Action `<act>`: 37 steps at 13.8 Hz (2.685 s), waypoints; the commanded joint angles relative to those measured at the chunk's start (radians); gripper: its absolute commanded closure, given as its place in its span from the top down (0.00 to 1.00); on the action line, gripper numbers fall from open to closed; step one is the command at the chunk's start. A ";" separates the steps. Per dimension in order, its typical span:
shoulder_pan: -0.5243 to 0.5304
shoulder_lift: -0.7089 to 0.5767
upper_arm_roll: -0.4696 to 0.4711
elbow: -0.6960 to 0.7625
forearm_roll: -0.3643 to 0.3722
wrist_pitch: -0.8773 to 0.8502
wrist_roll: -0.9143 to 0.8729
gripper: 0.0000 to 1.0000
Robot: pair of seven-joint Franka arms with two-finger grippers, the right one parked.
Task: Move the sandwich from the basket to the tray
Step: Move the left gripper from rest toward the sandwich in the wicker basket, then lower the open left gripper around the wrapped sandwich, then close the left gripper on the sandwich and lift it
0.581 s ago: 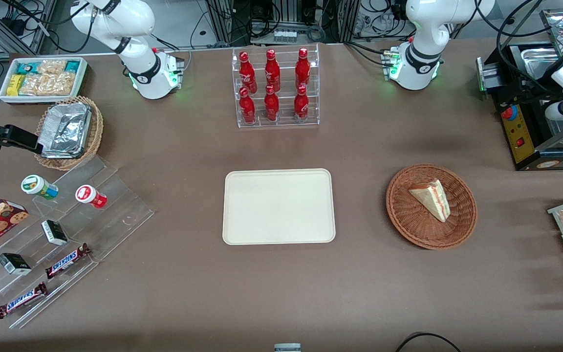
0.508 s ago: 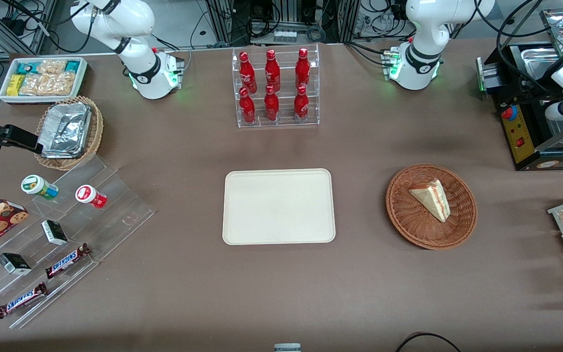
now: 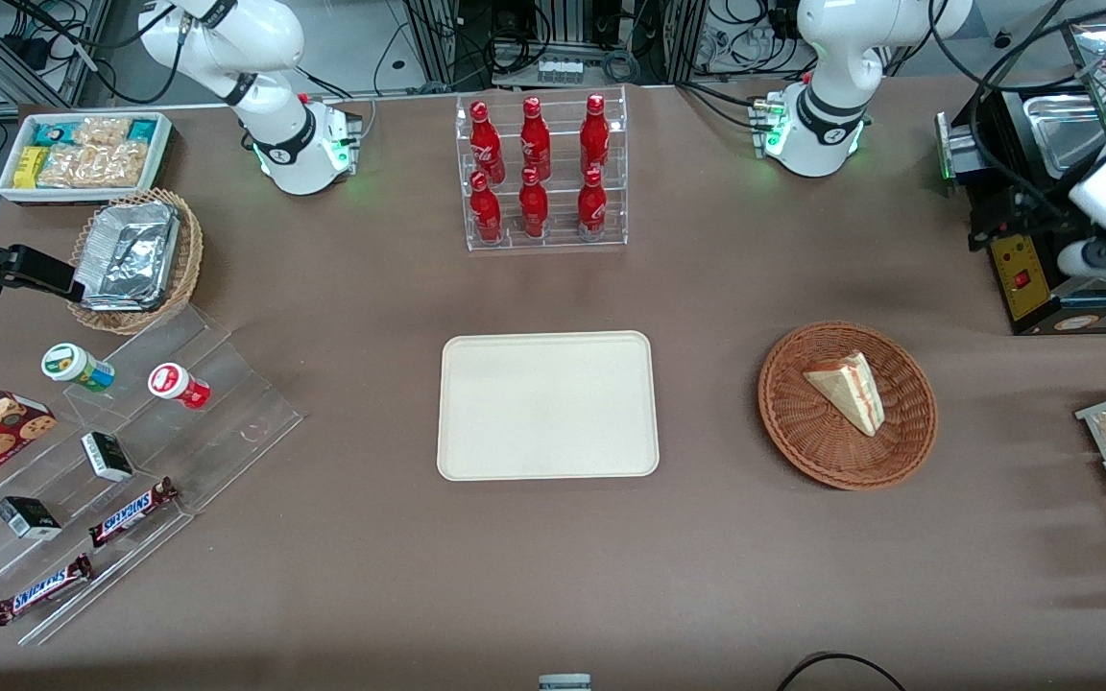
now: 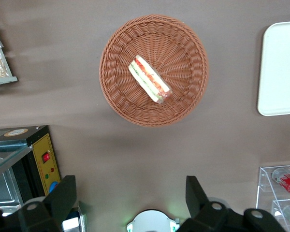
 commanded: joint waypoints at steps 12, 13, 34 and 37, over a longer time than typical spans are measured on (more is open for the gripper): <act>-0.008 0.089 0.000 -0.451 -0.053 0.704 -0.687 1.00; -0.010 0.089 -0.003 -0.498 -0.055 0.774 -0.719 1.00; -0.062 0.258 -0.011 -0.664 -0.050 1.103 -0.845 0.55; -0.062 0.260 -0.011 -0.657 -0.045 1.100 -0.861 0.00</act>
